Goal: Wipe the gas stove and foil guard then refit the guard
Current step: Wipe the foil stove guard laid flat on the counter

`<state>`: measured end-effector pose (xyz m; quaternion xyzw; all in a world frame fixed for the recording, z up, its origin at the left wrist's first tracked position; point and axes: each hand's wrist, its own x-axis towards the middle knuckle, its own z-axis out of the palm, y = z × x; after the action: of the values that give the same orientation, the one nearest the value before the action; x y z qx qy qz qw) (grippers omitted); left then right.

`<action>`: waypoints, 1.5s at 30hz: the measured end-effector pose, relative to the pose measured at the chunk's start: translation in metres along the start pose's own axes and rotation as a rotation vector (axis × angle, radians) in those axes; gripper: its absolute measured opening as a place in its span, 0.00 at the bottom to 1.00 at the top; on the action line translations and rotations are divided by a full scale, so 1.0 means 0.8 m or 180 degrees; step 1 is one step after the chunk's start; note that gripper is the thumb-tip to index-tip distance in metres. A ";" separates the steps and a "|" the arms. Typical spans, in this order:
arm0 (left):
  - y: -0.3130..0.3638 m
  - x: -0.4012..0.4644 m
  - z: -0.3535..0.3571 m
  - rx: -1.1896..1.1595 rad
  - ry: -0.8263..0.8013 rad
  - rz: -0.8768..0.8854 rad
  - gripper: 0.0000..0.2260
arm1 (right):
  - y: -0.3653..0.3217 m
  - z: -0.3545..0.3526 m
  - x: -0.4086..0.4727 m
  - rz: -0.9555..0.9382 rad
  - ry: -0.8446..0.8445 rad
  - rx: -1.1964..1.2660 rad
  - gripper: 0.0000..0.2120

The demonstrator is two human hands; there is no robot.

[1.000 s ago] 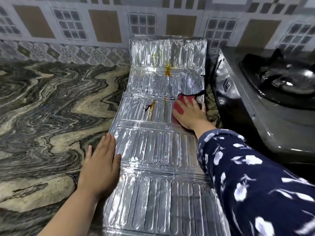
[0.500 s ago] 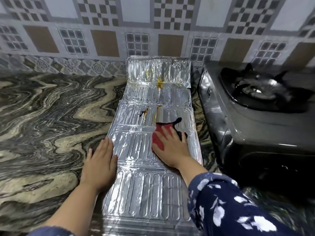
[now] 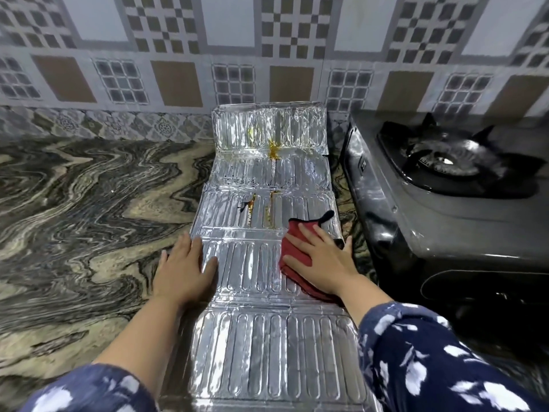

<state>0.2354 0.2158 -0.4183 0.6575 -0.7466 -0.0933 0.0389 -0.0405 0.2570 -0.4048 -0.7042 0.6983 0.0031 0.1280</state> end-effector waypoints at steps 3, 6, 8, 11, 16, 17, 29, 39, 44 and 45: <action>0.008 0.019 0.007 -0.0029 -0.0015 0.0002 0.30 | -0.003 0.002 0.007 0.0061 0.0079 -0.0045 0.30; 0.007 0.020 0.016 0.0063 0.0101 0.0050 0.31 | -0.005 0.008 0.008 -0.0013 0.0170 -0.0155 0.33; 0.004 0.017 0.021 0.0116 0.0193 0.0109 0.32 | -0.004 0.012 0.005 -0.0046 0.0153 -0.0086 0.36; 0.004 0.014 0.021 0.0146 0.0204 0.0143 0.33 | -0.007 0.014 -0.001 0.0067 0.0133 -0.0011 0.38; 0.001 0.011 0.020 0.0245 0.0112 0.0199 0.34 | -0.018 0.017 -0.008 0.0084 0.0151 0.0055 0.40; 0.000 0.009 0.020 0.0253 0.0106 0.0223 0.34 | -0.019 0.018 -0.010 0.0057 0.0148 0.0071 0.42; -0.008 -0.015 0.016 0.0273 0.0032 0.0376 0.41 | -0.035 0.023 -0.041 -0.0554 -0.0123 0.0047 0.35; 0.020 -0.033 0.017 0.0235 0.0008 -0.0069 0.28 | -0.022 0.010 -0.032 -0.1417 -0.0010 -0.0501 0.35; 0.017 -0.035 0.023 0.0235 0.0136 -0.0073 0.29 | -0.055 0.022 0.017 -0.0737 0.0043 -0.0249 0.35; 0.016 -0.035 0.025 0.0224 0.0148 -0.0066 0.29 | -0.063 0.021 0.029 -0.0557 0.0037 -0.0193 0.35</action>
<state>0.2231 0.2468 -0.4333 0.6681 -0.7415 -0.0520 0.0321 0.0124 0.2371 -0.4167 -0.7661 0.6345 0.0091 0.1024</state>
